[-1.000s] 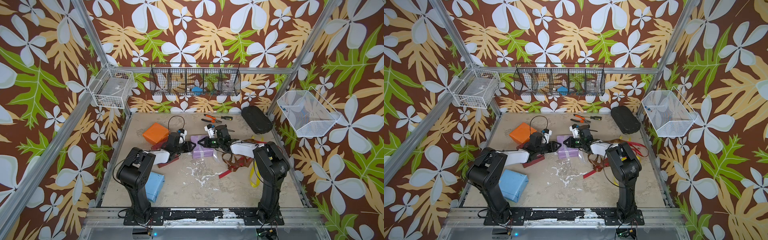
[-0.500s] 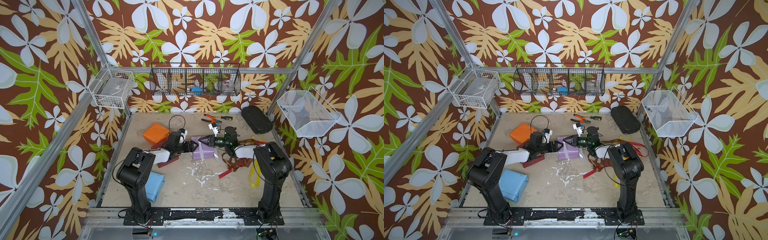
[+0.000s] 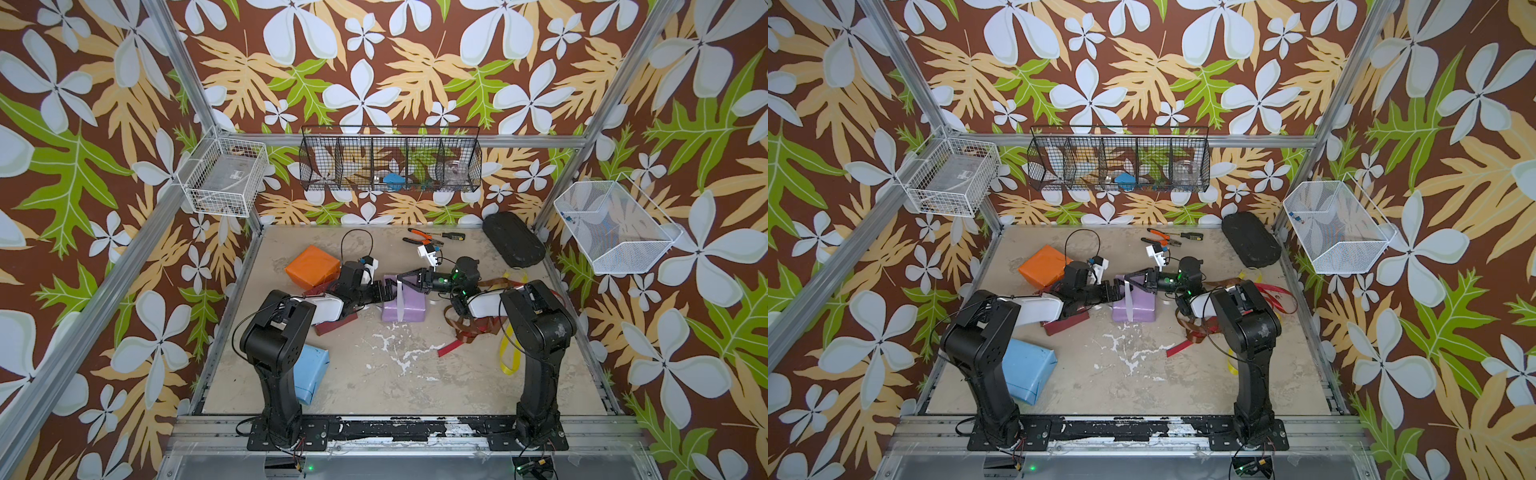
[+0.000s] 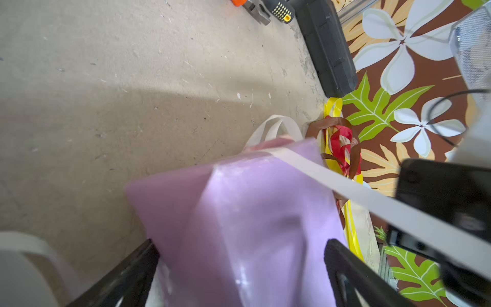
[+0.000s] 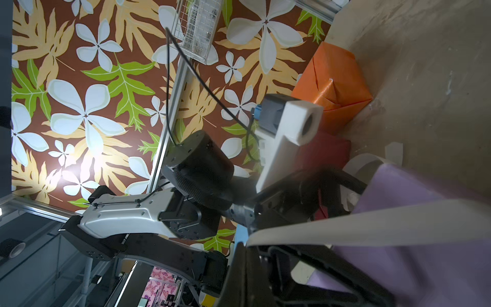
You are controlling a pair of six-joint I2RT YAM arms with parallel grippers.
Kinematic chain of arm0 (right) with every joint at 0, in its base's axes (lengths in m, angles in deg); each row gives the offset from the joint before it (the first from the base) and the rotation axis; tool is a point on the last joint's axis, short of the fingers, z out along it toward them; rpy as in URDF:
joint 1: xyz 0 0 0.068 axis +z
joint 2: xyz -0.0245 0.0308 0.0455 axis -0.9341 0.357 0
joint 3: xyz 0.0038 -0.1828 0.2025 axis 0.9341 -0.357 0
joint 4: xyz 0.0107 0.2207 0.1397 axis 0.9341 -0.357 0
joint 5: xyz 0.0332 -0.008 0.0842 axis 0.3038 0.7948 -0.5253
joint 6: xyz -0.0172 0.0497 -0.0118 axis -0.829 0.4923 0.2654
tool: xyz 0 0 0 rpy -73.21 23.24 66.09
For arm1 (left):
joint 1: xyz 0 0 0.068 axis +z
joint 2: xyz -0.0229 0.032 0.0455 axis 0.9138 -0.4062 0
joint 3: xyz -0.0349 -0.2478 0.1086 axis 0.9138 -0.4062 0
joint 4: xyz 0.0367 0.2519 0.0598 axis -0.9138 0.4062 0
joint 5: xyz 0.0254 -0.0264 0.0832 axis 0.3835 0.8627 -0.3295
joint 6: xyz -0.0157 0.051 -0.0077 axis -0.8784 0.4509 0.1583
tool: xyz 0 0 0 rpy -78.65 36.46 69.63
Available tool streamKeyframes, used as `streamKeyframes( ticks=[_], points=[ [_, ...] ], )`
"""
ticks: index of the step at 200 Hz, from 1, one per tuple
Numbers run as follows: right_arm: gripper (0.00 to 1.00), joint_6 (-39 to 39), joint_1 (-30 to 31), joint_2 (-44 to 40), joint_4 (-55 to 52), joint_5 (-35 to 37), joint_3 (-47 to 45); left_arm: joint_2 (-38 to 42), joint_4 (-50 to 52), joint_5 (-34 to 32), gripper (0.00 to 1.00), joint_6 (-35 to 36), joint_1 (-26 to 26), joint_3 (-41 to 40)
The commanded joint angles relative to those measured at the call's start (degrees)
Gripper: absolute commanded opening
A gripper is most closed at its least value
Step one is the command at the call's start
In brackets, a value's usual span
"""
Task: Untie the ribbon bows on the gift boxes
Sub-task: Pull the ribbon from the gift box.
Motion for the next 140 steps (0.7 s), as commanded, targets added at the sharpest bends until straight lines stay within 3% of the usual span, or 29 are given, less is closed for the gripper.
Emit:
streamKeyframes(
  ticks=[1, 73, 140],
  points=[
    [0.0, -0.8, 0.0, -1.4, 0.9, -0.6, 0.8, -1.3, 1.3, -1.3, 1.0, 0.7, -0.1, 0.7],
    [0.0, -5.2, -1.0, -7.3, -10.3, -0.5, 7.4, -1.2, 3.5, -4.3, 1.0, 3.2, -0.6, -0.5],
    [0.0, -23.4, -1.1, -16.5, -41.4, 4.9, 19.4, -1.4, 4.0, -4.8, 1.0, 3.6, -0.9, -0.6]
  ],
)
